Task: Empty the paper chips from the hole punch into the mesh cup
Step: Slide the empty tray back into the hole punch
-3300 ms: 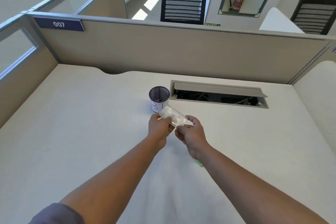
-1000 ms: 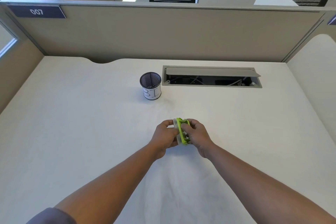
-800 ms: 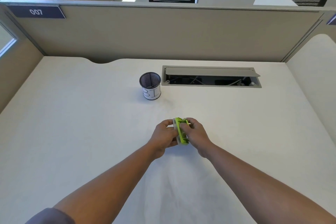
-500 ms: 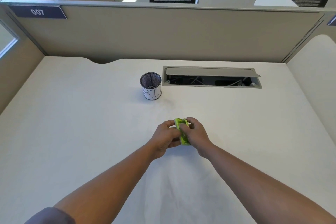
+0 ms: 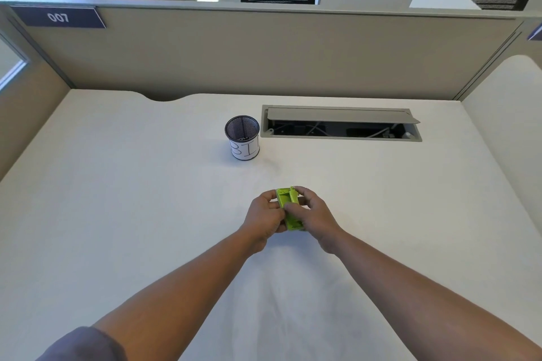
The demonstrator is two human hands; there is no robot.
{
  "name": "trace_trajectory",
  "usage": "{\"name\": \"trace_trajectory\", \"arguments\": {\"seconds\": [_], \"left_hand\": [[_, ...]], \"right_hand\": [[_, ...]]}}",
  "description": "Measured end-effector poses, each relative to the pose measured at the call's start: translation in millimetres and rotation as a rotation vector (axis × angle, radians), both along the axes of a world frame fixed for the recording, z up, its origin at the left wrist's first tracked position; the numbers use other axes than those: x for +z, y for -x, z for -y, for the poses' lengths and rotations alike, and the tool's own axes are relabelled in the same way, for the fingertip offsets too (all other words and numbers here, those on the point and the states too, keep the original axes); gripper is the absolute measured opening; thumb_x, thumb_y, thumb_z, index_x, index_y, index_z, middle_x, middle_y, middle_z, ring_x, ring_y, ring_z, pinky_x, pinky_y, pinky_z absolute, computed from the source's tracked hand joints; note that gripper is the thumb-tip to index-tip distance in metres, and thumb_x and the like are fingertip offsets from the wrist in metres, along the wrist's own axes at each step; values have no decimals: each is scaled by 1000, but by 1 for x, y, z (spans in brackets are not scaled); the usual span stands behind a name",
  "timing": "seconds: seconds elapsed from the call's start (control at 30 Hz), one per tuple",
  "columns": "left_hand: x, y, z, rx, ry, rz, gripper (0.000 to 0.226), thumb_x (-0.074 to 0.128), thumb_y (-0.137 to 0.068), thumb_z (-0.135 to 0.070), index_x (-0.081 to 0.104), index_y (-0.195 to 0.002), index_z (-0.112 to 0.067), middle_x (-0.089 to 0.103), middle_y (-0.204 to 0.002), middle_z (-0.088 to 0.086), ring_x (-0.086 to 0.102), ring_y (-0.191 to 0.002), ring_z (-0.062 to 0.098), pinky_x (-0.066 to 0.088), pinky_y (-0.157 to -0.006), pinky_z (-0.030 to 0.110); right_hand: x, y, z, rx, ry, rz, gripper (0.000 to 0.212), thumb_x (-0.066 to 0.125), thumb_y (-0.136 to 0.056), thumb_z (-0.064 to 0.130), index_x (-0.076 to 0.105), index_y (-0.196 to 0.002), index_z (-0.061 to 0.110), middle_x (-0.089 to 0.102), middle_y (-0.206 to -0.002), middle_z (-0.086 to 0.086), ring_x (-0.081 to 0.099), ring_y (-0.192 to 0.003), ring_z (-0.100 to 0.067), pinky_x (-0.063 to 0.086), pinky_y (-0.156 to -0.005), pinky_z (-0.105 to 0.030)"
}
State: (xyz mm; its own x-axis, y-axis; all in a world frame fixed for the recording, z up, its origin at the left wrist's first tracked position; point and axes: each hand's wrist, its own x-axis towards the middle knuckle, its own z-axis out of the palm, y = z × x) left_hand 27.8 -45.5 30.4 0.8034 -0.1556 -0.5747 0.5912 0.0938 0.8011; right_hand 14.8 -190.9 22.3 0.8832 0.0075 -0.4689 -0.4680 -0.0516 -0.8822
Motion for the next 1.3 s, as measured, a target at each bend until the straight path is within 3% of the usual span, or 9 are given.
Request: {"name": "trace_trajectory", "arguments": {"seconds": [0.17, 0.3, 0.43, 0.6, 0.73, 0.87, 1.03, 1.13, 1.3], "left_hand": [[-6, -3, -3, 128, 112, -40, 44, 62, -88, 12, 55, -124, -12, 78, -110, 12, 78, -94, 28, 64, -72, 37], [-11, -4, -4, 191, 103, -44, 38, 58, -92, 13, 50, -118, -14, 70, -119, 18, 77, -96, 31, 63, -68, 36], [-14, -3, -5, 212, 128, -41, 37, 60, -92, 12, 49, -113, -16, 69, -118, 21, 78, -91, 29, 63, -66, 35], [-18, -2, -7, 195, 121, -40, 45, 62, -86, 17, 48, -114, -15, 68, -116, 20, 77, -90, 30, 63, -65, 37], [-24, -2, -15, 102, 63, -46, 57, 65, -84, 17, 49, -128, -16, 73, -109, 10, 73, -91, 24, 62, -70, 35], [-26, -5, -25, 60, 37, -87, 49, 56, -85, 18, 58, -128, -6, 73, -100, 7, 68, -86, 19, 61, -68, 28], [-25, -10, -26, 92, 7, -176, 25, 56, -94, -18, 71, -113, -12, 72, -86, 5, 68, -73, 19, 60, -66, 30], [-27, -13, -25, 101, -47, -166, 29, 55, -100, -40, 70, -110, -17, 69, -87, 4, 66, -72, 20, 62, -66, 32], [-29, -13, -27, 33, -98, -79, 24, 57, -101, -42, 68, -114, -25, 70, -91, 1, 65, -67, 15, 59, -62, 29]], "right_hand": [[-1, 2, 5, 21, -186, -95, 82, 71, -78, 16, 34, -151, 24, 61, -111, -7, 63, -88, -20, 52, -74, -32], [-7, 3, 8, 22, -241, -147, 65, 71, -87, -8, 46, -144, 10, 63, -104, -8, 63, -84, -19, 57, -74, -29], [-8, 3, 9, -2, -314, -157, 57, 70, -86, -14, 55, -136, 9, 68, -88, -5, 65, -81, -20, 61, -74, -29], [-8, 3, 10, 36, -215, -130, 58, 70, -85, -16, 56, -133, 12, 64, -85, -8, 64, -78, -20, 61, -74, -29], [-8, 3, 16, 107, -95, -110, 61, 67, -88, -14, 55, -140, 16, 62, -93, -5, 60, -79, -16, 58, -77, -28], [-6, 2, 22, 87, -44, -113, 58, 57, -94, -15, 53, -144, 15, 61, -109, -9, 54, -89, -20, 53, -77, -28], [-4, 0, 22, -5, -108, -176, 30, 51, -101, -8, 59, -126, 7, 68, -114, -9, 63, -91, -19, 56, -71, -29], [-4, -1, 21, -24, -103, -185, 26, 50, -102, -5, 62, -118, 10, 71, -109, -8, 66, -86, -19, 57, -68, -28], [-5, -3, 24, -43, 0, -148, 32, 48, -98, -12, 66, -114, 9, 70, -106, -12, 67, -81, -20, 57, -66, -29]]}}
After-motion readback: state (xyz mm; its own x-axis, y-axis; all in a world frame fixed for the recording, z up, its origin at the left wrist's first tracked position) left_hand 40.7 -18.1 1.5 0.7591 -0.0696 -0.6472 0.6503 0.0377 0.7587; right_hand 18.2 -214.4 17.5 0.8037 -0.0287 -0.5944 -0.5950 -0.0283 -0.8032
